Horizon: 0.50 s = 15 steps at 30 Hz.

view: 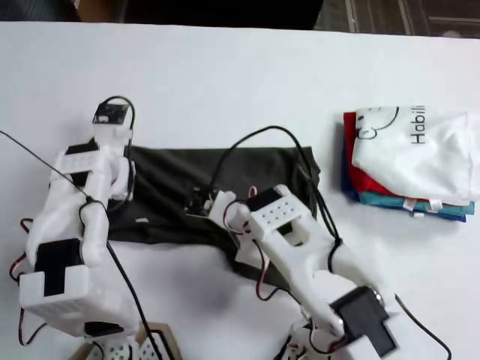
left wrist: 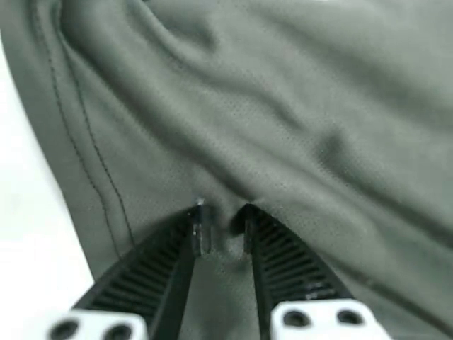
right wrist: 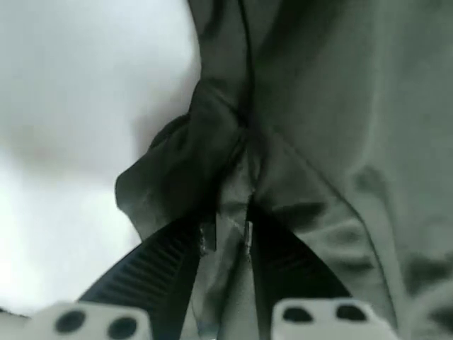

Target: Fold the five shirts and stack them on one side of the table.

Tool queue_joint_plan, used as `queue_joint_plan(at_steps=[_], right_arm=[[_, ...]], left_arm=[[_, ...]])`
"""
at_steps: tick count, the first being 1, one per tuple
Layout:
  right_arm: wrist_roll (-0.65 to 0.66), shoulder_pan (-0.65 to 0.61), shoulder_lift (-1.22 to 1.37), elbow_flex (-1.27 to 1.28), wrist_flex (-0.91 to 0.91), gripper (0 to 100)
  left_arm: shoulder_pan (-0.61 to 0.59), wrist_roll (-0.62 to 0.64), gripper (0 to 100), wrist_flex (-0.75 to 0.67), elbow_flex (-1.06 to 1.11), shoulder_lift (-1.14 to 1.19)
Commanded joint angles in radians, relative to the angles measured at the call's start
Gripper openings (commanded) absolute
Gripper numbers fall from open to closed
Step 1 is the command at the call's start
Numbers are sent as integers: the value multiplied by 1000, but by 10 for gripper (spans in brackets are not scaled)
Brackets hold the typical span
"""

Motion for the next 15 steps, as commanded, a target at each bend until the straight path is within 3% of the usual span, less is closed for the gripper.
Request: queue_joint_plan(at_steps=[1,6,15], right_arm=[[-9,13,36,-69,-13,77],[-8,15,44,-129,-13,16],[-9,7,-31,-147,88,21]], left_arm=[[-14,3,103,3,-42,-51],[-14,3,103,3,-42,-52],[-14,3,103,3,-42,-52]])
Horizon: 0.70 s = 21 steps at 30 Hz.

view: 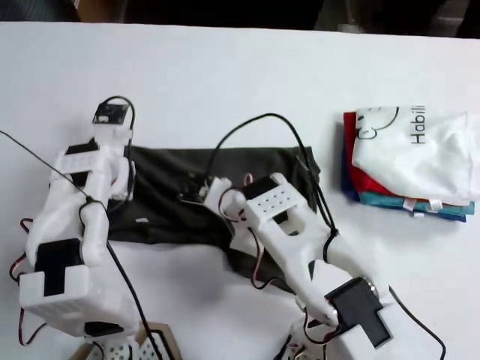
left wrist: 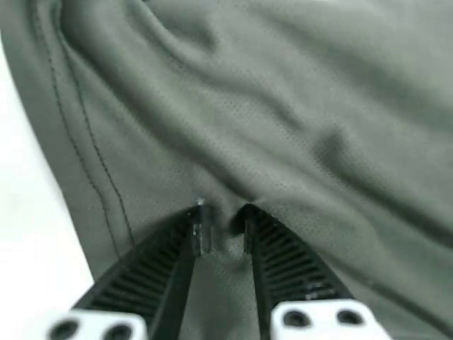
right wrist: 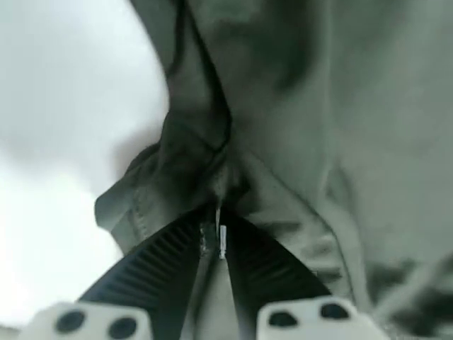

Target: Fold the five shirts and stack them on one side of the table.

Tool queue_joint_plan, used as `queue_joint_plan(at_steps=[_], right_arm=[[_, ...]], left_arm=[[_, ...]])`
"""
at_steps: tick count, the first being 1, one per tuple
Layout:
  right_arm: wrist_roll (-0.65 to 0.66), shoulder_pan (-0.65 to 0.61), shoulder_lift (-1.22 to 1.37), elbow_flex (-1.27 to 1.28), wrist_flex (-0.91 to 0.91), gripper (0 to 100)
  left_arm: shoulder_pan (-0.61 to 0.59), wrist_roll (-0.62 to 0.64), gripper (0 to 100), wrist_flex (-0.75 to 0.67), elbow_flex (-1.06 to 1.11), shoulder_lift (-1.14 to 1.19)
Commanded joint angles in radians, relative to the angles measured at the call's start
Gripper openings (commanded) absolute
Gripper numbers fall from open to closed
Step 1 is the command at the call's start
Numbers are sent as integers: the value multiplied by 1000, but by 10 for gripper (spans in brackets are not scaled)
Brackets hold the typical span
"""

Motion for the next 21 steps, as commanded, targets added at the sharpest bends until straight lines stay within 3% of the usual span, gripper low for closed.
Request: queue_joint_plan(at_steps=[1,10,15,21], right_arm=[[-9,-2,-107,-38,68,21],[-9,-2,-375,-25,245,21],[-81,-18,-312,23,114,25],[-135,-130,-120,28,18,84]], left_arm=[[-14,3,103,3,-42,-52],[-9,3,103,3,-42,-51],[-9,3,103,3,-42,-49],[-9,3,103,3,-42,-48]])
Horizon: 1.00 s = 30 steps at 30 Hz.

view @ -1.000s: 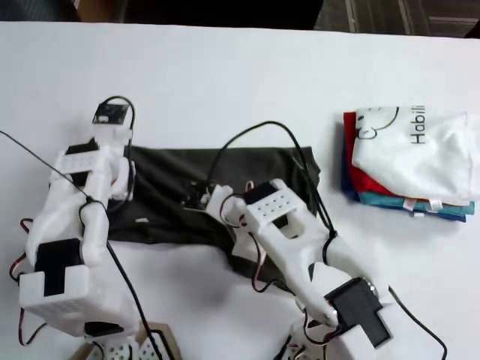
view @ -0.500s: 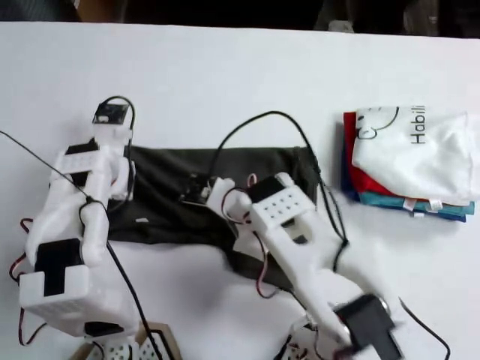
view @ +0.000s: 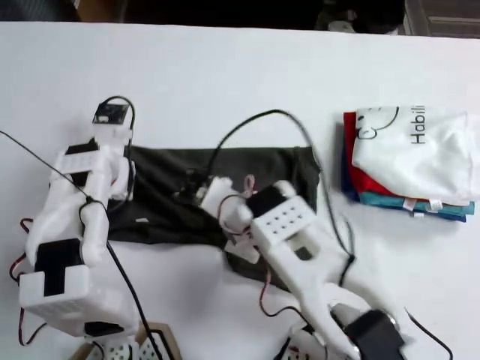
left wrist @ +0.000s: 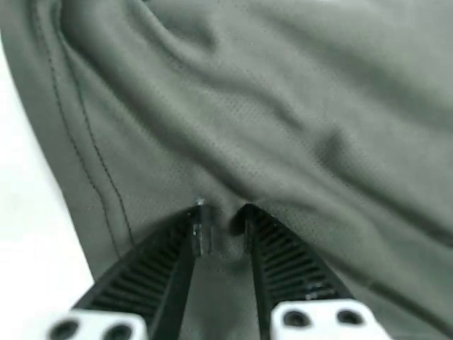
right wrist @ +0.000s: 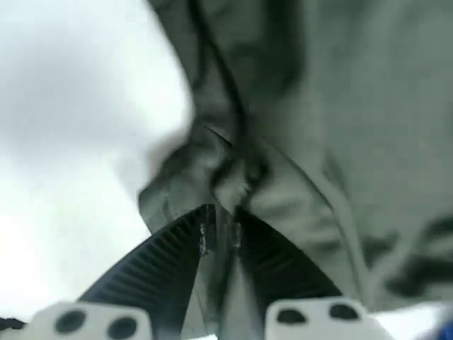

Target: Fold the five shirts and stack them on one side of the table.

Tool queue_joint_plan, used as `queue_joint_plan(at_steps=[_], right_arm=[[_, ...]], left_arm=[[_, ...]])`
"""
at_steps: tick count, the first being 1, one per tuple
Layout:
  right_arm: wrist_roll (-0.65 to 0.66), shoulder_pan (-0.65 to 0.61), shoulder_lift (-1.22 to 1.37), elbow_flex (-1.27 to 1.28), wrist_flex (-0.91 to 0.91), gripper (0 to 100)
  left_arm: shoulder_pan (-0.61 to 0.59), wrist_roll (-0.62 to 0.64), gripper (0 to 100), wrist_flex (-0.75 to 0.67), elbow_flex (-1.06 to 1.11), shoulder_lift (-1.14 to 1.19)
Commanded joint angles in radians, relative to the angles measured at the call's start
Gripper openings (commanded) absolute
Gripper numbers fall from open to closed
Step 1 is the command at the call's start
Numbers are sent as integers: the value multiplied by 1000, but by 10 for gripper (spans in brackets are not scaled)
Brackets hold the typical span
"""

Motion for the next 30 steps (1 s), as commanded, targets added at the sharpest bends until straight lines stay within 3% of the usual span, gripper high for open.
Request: queue_joint_plan(at_steps=[1,16,19,30], right_arm=[[-15,-38,96,-5,-47,84],[-6,68,277,-6,-191,83],[-6,84,280,-6,-205,29],[-6,74,4,-15,-25,21]], left_arm=[[-9,3,103,3,-42,-48],[-12,3,103,3,-42,-49],[-12,3,103,3,-42,-49],[-12,3,103,3,-42,-52]])
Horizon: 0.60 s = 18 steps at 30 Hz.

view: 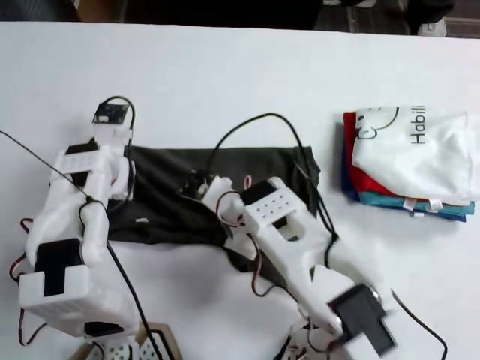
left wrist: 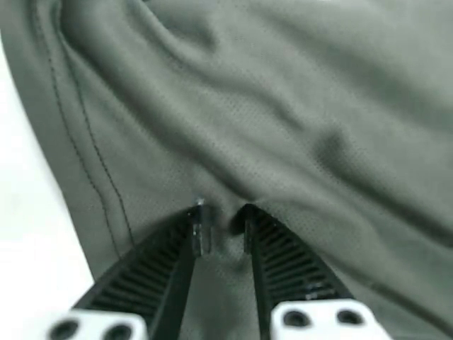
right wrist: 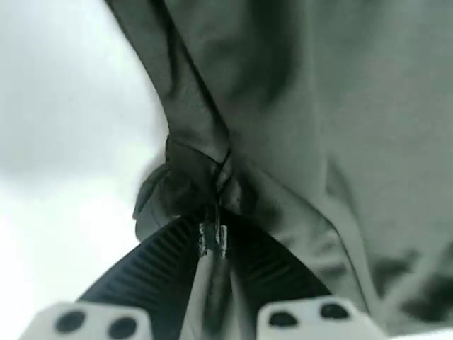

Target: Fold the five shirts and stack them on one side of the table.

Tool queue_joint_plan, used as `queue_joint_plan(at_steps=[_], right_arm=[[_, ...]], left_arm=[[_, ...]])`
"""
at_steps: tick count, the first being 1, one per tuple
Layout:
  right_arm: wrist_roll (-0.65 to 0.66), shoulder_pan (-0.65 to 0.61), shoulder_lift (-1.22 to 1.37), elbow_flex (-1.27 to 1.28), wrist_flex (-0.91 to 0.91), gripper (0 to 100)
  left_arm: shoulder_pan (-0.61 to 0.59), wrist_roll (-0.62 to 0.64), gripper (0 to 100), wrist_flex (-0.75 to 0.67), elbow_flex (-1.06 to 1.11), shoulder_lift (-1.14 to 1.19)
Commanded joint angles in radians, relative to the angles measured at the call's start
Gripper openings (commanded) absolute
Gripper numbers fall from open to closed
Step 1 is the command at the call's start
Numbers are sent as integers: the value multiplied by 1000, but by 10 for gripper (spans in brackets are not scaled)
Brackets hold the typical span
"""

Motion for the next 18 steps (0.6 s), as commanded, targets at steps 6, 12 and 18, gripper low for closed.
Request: queue_joint_plan(at_steps=[6,12,18], right_arm=[[0,-13,-225,-8,171,21],[0,-162,-251,8,237,22],[-5,-189,-143,81,159,65]], left_arm=[[-12,3,103,3,-42,-51],[-11,3,103,3,-42,-49],[-12,3,103,3,-42,-49]])
